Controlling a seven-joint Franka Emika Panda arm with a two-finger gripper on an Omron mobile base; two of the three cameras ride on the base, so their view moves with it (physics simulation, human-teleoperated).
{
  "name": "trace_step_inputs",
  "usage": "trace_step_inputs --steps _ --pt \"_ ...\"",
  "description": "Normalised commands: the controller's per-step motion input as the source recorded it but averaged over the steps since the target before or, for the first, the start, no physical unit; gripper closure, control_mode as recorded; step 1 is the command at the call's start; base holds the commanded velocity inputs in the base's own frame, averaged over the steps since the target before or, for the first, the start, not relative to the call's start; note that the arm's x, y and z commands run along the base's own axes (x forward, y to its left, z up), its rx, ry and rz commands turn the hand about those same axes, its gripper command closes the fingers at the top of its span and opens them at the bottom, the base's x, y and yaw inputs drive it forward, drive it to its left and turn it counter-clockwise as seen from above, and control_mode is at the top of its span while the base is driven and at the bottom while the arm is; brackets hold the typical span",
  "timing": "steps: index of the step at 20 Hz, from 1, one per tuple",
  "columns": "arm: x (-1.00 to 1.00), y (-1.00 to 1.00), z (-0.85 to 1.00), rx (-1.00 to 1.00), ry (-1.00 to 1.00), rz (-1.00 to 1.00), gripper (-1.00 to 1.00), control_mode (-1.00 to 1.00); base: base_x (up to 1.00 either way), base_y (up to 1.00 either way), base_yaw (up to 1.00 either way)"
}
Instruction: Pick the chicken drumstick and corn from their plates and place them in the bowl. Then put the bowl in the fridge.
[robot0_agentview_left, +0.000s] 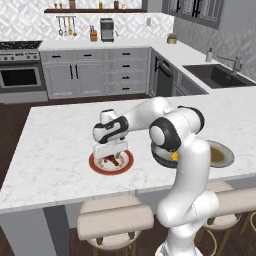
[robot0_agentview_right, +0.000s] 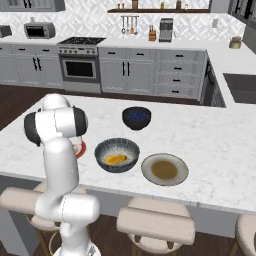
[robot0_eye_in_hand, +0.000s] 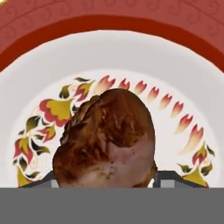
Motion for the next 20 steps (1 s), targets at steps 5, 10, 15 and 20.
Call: trace_step_inputs --steps 5,10,15,20 --pt "-0.2 -0.2 0.17 0.04 -0.01 0.02 1.0 -1.0 0.0 0.0 0.0" --pt "-0.79 -0.82 0.95 0.05 -0.09 0.0 1.0 -1.0 0.0 0.0 0.0" --pt "-0.91 -1.0 0.74 0.07 -0.13 -0.01 1.0 -1.0 0.0 0.0 0.0" --pt "-0.29 -1.0 0.4 0.05 -0.03 -0.17 1.0 -1.0 0.0 0.0 0.0"
